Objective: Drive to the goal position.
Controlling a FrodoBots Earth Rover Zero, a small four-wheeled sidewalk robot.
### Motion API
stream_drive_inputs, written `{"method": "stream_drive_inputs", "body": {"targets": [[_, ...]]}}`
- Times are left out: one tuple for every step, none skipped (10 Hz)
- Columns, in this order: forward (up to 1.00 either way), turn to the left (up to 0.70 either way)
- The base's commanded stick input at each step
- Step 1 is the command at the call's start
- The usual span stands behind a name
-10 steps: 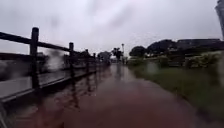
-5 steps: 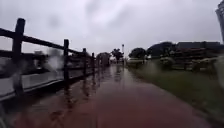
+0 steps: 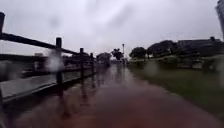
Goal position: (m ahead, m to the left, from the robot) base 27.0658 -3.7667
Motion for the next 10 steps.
{"method": "stream_drive_inputs", "body": {"targets": [[1.00, 0.01], [1.00, 0.01], [1.00, 0.01], [1.00, 0.01], [1.00, 0.01], [1.00, 0.01], [1.00, 0.01], [1.00, 0.01], [1.00, 0.01], [1.00, 0.01]]}}
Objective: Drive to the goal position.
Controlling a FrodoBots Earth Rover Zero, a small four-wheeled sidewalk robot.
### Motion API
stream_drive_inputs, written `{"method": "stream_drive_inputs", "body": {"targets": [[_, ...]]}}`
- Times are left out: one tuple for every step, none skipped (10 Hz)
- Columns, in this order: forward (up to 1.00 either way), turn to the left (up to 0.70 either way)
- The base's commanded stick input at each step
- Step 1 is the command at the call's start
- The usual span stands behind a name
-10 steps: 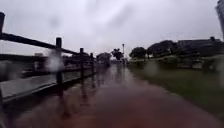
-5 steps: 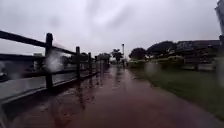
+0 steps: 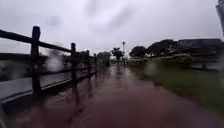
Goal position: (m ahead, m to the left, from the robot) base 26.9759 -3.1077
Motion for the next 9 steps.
{"method": "stream_drive_inputs", "body": {"targets": [[1.00, 0.01], [1.00, 0.01], [1.00, 0.01], [1.00, 0.01], [1.00, 0.01], [1.00, 0.01], [1.00, 0.01], [1.00, 0.01], [1.00, 0.01]]}}
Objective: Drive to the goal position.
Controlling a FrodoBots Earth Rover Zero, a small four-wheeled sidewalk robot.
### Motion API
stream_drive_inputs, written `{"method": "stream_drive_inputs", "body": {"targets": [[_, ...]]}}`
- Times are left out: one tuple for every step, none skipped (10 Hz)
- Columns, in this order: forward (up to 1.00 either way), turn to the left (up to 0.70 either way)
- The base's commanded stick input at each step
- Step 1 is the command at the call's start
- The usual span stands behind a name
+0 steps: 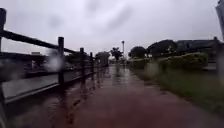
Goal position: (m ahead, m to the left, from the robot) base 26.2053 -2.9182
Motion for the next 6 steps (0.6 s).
{"method": "stream_drive_inputs", "body": {"targets": [[1.00, 0.01], [1.00, 0.01], [1.00, 0.01], [1.00, 0.01], [1.00, 0.01], [1.00, 0.01]]}}
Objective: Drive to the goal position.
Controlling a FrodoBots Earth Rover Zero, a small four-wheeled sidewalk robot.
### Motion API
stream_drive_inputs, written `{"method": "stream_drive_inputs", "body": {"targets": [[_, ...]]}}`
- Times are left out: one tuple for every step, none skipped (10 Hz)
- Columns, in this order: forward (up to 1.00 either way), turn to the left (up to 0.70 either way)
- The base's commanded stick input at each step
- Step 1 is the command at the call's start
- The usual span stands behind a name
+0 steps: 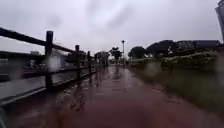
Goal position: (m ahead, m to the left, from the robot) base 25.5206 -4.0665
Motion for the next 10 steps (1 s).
{"method": "stream_drive_inputs", "body": {"targets": [[1.00, 0.13], [1.00, 0.26], [1.00, 0.09], [1.00, 0.01], [1.00, 0.01], [1.00, 0.01], [1.00, 0.01], [1.00, 0.01], [1.00, 0.01], [1.00, 0.01]]}}
